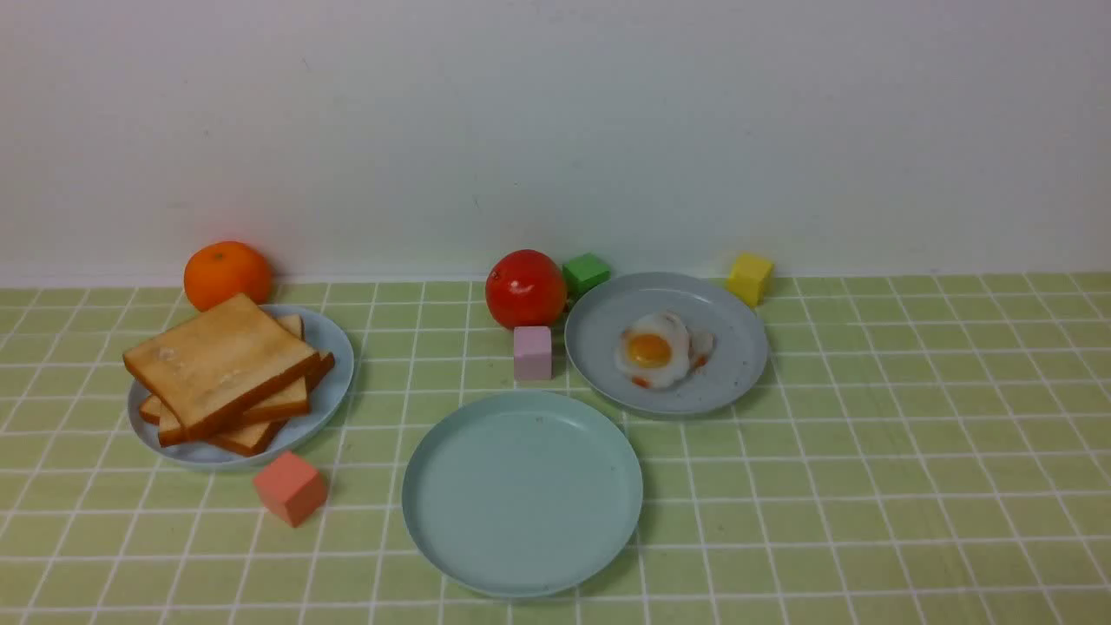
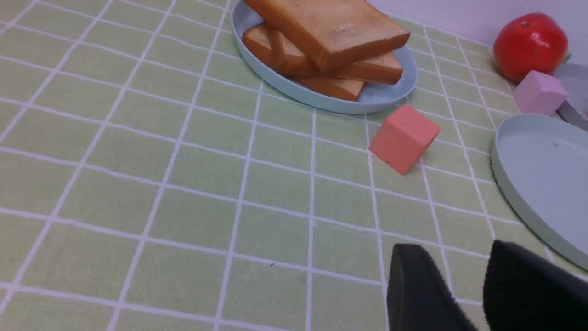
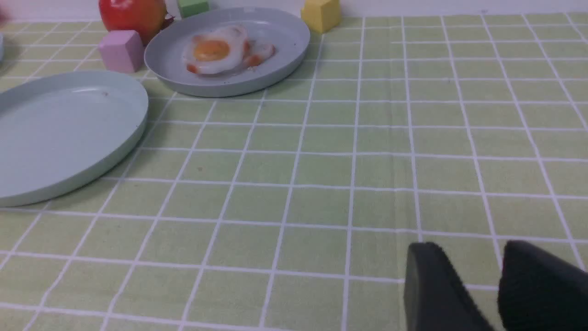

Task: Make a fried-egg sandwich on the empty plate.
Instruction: Use the left arm to grab a slice of bread

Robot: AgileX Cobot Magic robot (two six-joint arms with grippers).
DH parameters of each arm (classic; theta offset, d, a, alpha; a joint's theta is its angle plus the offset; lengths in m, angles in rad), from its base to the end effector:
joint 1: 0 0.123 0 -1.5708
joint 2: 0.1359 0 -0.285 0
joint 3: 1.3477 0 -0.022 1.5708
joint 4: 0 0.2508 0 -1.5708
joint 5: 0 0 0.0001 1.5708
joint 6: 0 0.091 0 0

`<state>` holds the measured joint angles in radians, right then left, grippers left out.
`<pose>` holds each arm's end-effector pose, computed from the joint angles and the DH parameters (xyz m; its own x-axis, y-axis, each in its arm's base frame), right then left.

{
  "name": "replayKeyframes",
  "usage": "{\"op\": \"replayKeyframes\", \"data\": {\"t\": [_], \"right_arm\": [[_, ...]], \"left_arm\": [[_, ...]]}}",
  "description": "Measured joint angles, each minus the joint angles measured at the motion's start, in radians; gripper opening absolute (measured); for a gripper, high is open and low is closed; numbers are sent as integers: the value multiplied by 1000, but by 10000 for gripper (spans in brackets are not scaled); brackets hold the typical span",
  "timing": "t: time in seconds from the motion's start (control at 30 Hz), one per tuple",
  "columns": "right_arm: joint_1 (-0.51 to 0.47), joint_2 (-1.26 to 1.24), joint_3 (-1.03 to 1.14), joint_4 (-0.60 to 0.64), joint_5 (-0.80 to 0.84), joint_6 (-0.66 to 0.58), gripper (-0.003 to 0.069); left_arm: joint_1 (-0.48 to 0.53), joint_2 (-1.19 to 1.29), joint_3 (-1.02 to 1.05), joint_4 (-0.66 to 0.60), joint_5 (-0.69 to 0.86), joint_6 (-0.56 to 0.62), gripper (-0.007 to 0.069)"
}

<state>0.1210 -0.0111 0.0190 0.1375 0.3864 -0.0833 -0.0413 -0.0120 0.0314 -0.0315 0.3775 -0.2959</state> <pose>0.0512 0.0110 0.1730 -0.3042 0.0074 -0.9526 -0.1562 0.9860 0.0576 0.0525 -0.0032 0.1693 -0.3051 -0.3071 -0.9014 -0.0476 0.9503 -0.3077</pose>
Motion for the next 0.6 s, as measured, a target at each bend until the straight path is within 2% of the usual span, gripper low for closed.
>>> {"op": "replayKeyframes", "data": {"t": [0.23,0.33,0.4,0.43,0.53,0.6], "right_arm": [[0,0,0,0,0,0,241],[0,0,0,0,0,0,241],[0,0,0,1,0,0,241],[0,0,0,0,0,0,241],[0,0,0,0,0,0,241],[0,0,0,0,0,0,241]], "left_arm": [[0,0,0,2,0,0,238],[0,0,0,-17,-48,-20,238],[0,0,0,-73,-86,-52,238],[0,0,0,-163,-129,-117,238],[0,0,0,-337,-213,-217,238],[0,0,0,-411,-264,-244,238]]}}
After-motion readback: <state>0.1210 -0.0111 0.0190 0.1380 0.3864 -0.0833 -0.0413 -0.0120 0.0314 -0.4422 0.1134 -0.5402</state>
